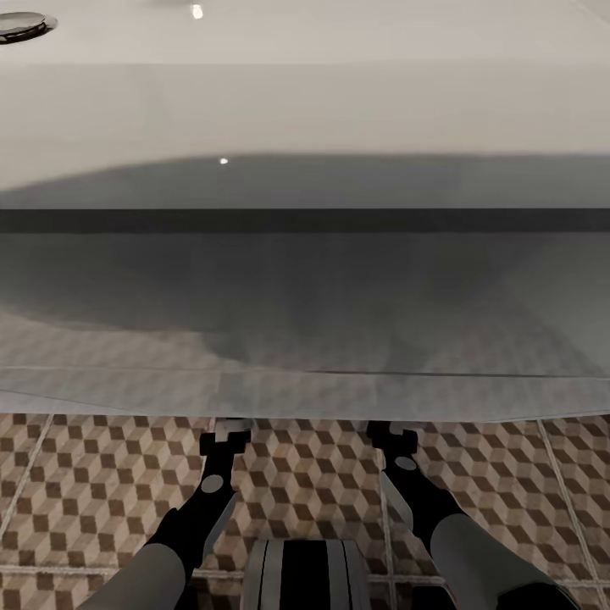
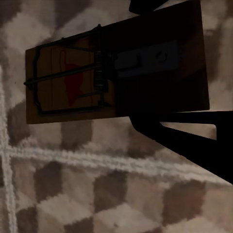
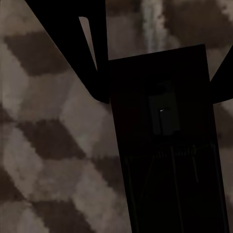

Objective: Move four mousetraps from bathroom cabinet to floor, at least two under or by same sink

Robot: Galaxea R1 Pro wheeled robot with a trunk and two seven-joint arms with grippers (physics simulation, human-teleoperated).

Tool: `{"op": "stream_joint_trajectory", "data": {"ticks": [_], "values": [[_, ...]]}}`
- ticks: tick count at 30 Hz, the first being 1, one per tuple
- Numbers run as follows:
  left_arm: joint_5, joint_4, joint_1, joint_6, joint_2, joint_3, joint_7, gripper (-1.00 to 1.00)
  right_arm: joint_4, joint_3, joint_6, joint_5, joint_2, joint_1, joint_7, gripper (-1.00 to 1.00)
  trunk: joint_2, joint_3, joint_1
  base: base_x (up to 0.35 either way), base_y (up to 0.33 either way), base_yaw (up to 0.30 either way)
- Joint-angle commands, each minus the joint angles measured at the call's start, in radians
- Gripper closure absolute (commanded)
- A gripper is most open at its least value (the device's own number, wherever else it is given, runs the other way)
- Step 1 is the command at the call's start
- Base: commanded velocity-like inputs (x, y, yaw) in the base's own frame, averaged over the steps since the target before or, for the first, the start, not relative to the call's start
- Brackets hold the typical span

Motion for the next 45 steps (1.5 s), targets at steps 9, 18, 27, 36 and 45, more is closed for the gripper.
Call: {"op": "stream_joint_trajectory", "data": {"ticks": [9,18,27,36,45], "values": [[-0.003,0.035,-0.042,0.001,0.009,-0.003,-0.010,1.00,0.012,0.008,-0.022,-0.015,-0.002,-0.001,-0.001,1.00,0.000,0.000,0.000,0.000,0.000,0.000],[-0.003,0.041,-0.047,0.000,0.016,-0.002,-0.013,1.00,0.142,0.007,-0.049,-0.017,0.005,-0.059,0.045,1.00,0.000,0.000,0.000,0.000,0.000,0.000],[-0.002,0.042,-0.047,0.000,0.027,-0.002,-0.013,1.00,0.192,0.006,-0.064,-0.028,0.004,-0.084,0.089,1.00,0.000,0.000,0.000,0.000,0.000,0.000],[-0.003,0.045,-0.047,0.000,0.027,-0.002,-0.014,1.00,0.204,0.006,-0.065,-0.031,0.003,-0.090,0.097,1.00,0.000,0.000,0.000,0.000,0.000,0.000],[-0.003,0.055,-0.047,0.000,0.027,-0.002,-0.014,1.00,0.206,0.005,-0.065,-0.032,0.001,-0.091,0.123,1.00,0.000,0.000,0.000,0.000,0.000,0.000]]}}
